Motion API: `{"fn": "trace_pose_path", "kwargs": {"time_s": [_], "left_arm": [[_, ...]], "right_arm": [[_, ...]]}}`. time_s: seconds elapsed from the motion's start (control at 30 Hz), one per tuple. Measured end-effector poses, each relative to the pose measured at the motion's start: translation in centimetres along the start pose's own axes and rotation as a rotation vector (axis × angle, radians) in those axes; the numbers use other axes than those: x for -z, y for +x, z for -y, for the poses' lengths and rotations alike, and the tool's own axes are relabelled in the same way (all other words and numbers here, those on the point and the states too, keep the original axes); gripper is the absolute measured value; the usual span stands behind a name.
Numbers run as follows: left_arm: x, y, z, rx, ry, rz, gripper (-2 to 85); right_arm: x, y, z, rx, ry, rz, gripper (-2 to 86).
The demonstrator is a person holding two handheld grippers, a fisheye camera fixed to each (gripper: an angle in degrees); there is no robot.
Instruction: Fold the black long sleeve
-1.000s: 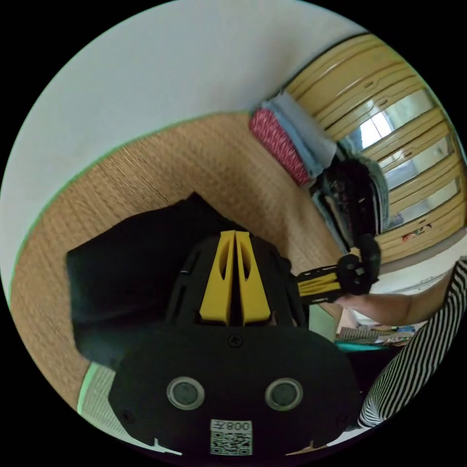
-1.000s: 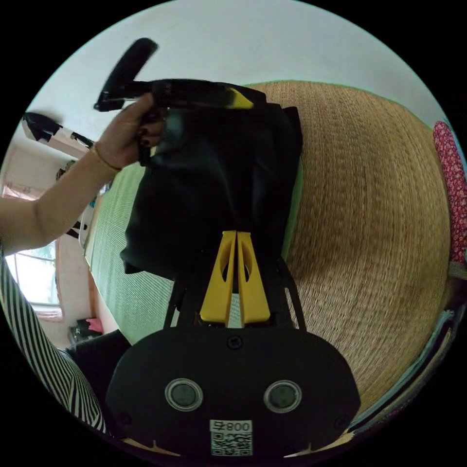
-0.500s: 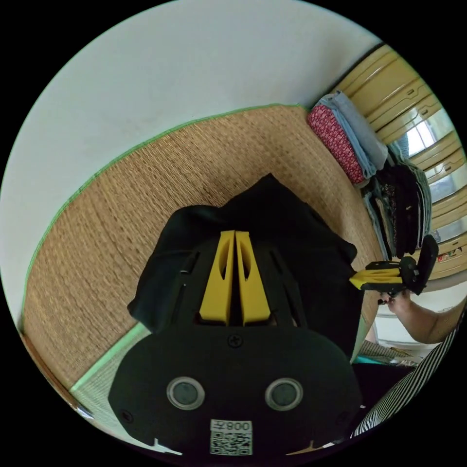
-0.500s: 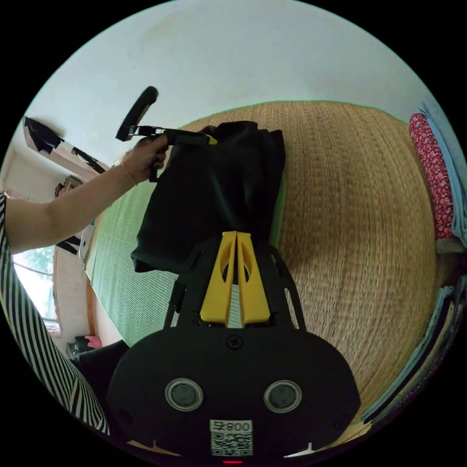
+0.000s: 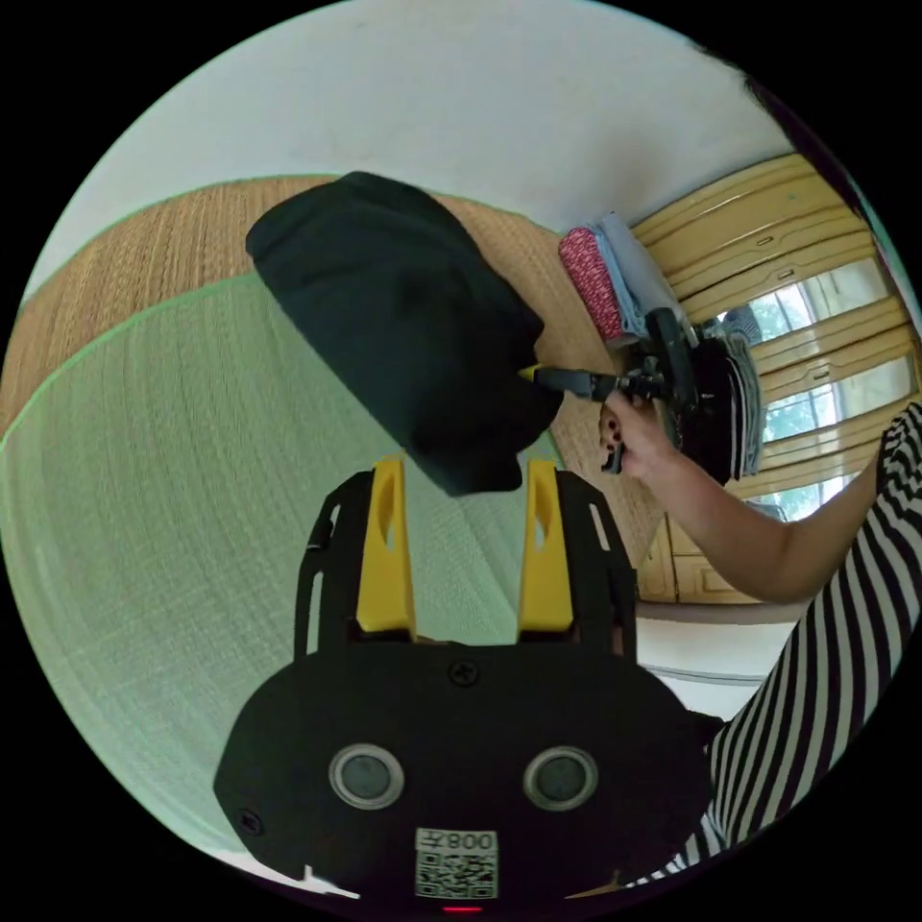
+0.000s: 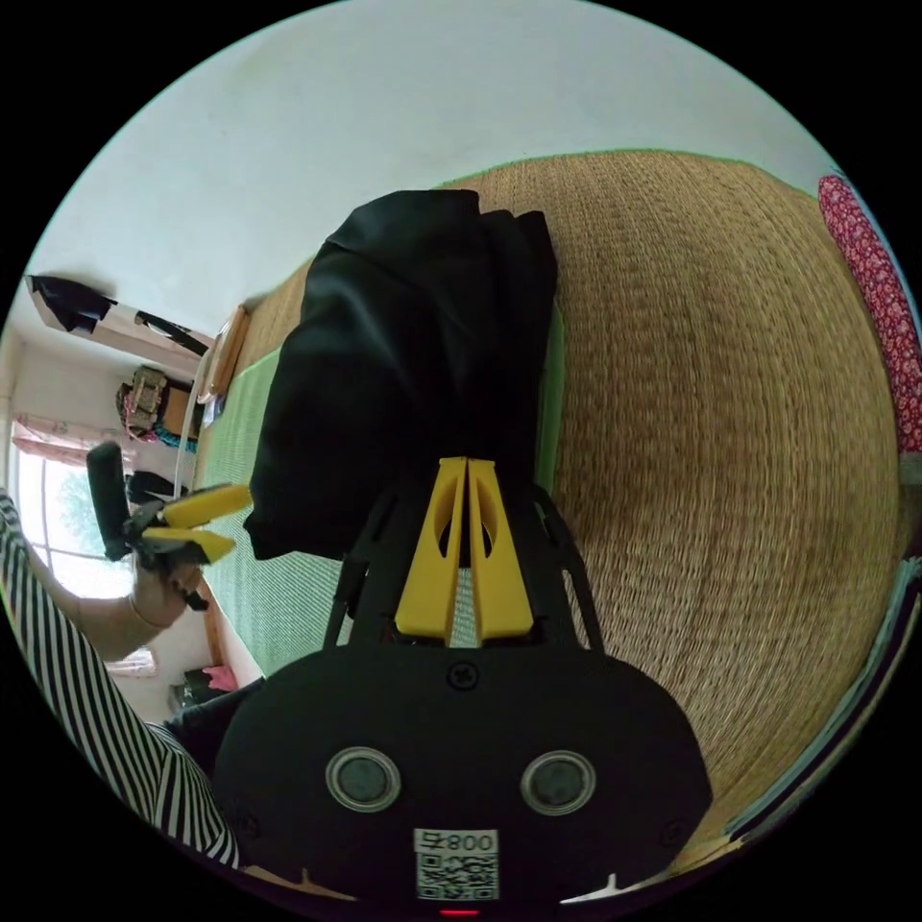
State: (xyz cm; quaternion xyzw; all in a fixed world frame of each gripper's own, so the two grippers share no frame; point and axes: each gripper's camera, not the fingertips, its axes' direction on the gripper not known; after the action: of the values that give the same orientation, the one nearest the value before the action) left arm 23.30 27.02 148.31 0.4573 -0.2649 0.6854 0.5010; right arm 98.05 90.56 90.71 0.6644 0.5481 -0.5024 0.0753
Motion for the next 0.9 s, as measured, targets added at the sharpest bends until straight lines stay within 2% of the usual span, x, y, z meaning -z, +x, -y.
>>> {"fn": "trace_pose_path", "kwargs": {"time_s": [0.17,0.23,0.33,0.53,0.8,0.9], "left_arm": [[-2.7,0.1,-1.5,-0.003,-0.062,0.068,14.7],[-3.6,-1.0,-1.7,0.024,-0.077,-0.011,11.5],[-3.0,-1.7,-3.2,0.029,-0.071,0.023,7.9],[-2.2,-3.2,-5.8,0.0,-0.124,0.109,6.3],[-3.5,-3.6,-9.7,0.027,-0.163,0.073,5.1],[-1.9,-2.4,-11.7,0.013,-0.124,0.091,2.8]], "right_arm": [[-0.5,-0.1,0.4,-0.017,0.004,-0.003,0.0],[-0.6,-0.1,0.5,-0.02,0.007,-0.003,0.0],[-0.6,-0.3,0.7,-0.007,0.004,0.021,0.0],[-2.0,-1.4,0.9,0.037,-0.074,0.002,0.0],[-3.8,-0.7,1.4,-0.024,-0.055,0.049,0.0],[-4.0,-0.5,1.7,-0.024,-0.047,0.05,0.0]]}}
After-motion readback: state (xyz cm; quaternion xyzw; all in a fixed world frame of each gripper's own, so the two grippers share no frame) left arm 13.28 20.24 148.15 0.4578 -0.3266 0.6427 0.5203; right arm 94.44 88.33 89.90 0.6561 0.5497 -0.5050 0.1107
